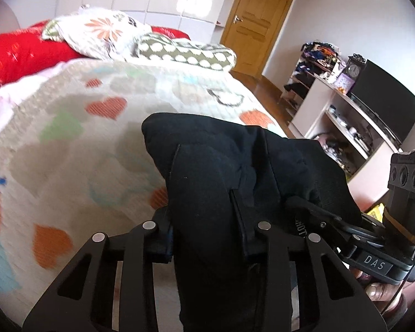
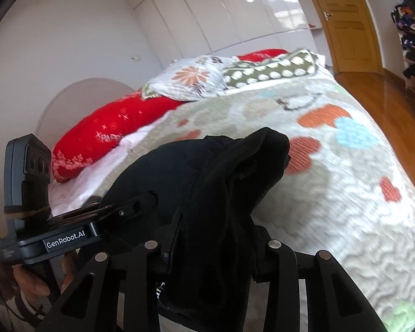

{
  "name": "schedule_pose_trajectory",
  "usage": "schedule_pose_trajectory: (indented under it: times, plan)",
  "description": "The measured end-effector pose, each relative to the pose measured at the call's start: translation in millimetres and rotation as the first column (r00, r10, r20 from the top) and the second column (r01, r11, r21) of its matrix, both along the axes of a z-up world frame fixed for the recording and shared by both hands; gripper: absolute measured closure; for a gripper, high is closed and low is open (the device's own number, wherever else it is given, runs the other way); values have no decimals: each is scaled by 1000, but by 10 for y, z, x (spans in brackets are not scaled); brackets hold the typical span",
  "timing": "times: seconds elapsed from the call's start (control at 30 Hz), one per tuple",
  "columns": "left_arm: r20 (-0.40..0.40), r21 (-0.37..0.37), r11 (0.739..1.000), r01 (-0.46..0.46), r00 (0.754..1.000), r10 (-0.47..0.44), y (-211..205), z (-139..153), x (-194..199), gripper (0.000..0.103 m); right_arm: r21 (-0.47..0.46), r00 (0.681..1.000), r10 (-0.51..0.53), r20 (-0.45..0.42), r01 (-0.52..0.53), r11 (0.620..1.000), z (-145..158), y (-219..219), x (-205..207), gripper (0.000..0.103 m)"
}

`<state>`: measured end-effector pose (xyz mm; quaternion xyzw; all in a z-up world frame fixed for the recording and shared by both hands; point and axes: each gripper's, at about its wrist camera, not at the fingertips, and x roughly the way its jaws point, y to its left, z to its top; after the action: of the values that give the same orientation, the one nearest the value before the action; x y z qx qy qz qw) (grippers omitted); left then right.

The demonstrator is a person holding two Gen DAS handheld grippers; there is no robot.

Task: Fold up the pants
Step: 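Lay the folded pants down and open both grippers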

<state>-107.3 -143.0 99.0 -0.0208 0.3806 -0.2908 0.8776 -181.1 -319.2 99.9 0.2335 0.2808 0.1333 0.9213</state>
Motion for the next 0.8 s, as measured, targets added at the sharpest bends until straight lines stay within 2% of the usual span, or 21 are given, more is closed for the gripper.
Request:
schedule_pose_trajectory:
  times: [0.17, 0.27, 0.3, 0.33, 0.37, 0.4, 0.43, 0.47, 0.6, 0.7, 0.8]
  plan:
    - [30, 28, 999, -45, 999, 44, 182, 51, 294, 70, 1, 1000, 19, 25, -19, 1000, 103, 175, 306, 66]
    - [-2, 51, 996, -77, 997, 77, 307, -91, 537, 69, 13, 1000, 26, -3, -26, 1000, 6, 274, 583, 66]
    - [-18, 73, 993, -89, 996, 91, 335, -184, 613, 65, 22, 999, 33, -28, -33, 999, -73, 308, 693, 66]
    - [-50, 127, 985, -120, 991, 127, 361, -341, 726, 63, 25, 997, 43, -70, -41, 999, -166, 343, 794, 64]
    - [-84, 166, 977, -135, 985, 150, 379, -468, 790, 59, 9, 988, 40, -150, -39, 999, -314, 389, 928, 64]
    - [-127, 179, 974, -138, 979, 162, 435, -610, 847, 49, -27, 973, 27, -227, -34, 999, -434, 433, 1006, 62]
    - [-119, 146, 978, -146, 979, 164, 501, -640, 830, 45, -48, 966, 22, -259, -35, 998, -496, 455, 1028, 61]
    - [-103, 138, 978, -156, 980, 170, 553, -631, 796, 39, -49, 972, 23, -234, -36, 998, -492, 453, 972, 61]
    - [-22, 176, 967, -183, 982, 190, 639, -479, 610, 38, -134, 977, -20, -212, -8, 991, -317, 403, 791, 59]
    - [64, 210, 951, -227, 974, 218, 617, -333, 430, 39, -201, 987, -65, -145, 35, 979, -60, 378, 693, 59]
    - [83, 205, 953, -222, 974, 210, 593, -280, 390, 39, -183, 995, -33, -94, 15, 983, 142, 415, 766, 59]
